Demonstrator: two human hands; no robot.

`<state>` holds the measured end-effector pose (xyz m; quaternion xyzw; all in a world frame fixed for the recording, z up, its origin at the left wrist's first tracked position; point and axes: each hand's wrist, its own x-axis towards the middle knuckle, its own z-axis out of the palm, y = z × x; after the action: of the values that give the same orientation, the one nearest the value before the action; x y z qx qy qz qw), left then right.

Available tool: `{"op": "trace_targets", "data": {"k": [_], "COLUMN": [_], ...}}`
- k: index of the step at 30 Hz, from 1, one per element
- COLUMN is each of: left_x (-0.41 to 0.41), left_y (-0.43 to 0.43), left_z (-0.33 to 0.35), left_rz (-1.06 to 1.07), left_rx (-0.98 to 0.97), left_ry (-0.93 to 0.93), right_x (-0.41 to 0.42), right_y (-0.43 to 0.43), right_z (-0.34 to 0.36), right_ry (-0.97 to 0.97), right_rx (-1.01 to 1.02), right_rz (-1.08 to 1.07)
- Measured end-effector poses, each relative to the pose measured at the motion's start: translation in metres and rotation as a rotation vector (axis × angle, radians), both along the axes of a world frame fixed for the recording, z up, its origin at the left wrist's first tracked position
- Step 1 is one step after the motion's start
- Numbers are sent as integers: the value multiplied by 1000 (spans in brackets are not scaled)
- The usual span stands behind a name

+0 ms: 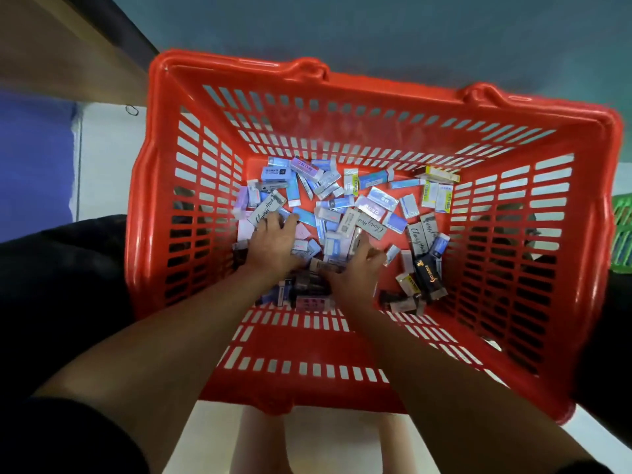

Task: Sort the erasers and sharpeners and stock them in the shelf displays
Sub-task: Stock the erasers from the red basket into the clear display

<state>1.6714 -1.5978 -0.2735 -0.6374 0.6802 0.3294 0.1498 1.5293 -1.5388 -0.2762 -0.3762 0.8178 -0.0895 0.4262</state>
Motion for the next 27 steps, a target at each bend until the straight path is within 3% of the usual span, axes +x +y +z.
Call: {"op": "trace_targets", "data": {"k": [4, 8, 11, 17, 24, 27], "left_x": [-5, -4, -8, -3, -1, 0], "left_y": [-16, -21, -19, -21, -11, -12], "left_z": [-5, -7, -8, -3, -3, -1], "left_rz": [270, 383, 373, 413, 368, 360], "left_rx": [9, -15, -6, 71, 130, 146], "left_ry": [117, 275, 333, 306, 376, 389], "right_x": [-13, -19, -20, -16, -23, -35], "right_y": [-9, -16, -18, -13, -7, -12], "right_z": [-2, -7, -14, -3, 4, 2], "right_ry": [121, 267, 294, 132, -187, -240], "right_rx": [-114, -109, -122, -122, -102, -66], "right_rz": [190, 444, 486, 499, 248, 205]}}
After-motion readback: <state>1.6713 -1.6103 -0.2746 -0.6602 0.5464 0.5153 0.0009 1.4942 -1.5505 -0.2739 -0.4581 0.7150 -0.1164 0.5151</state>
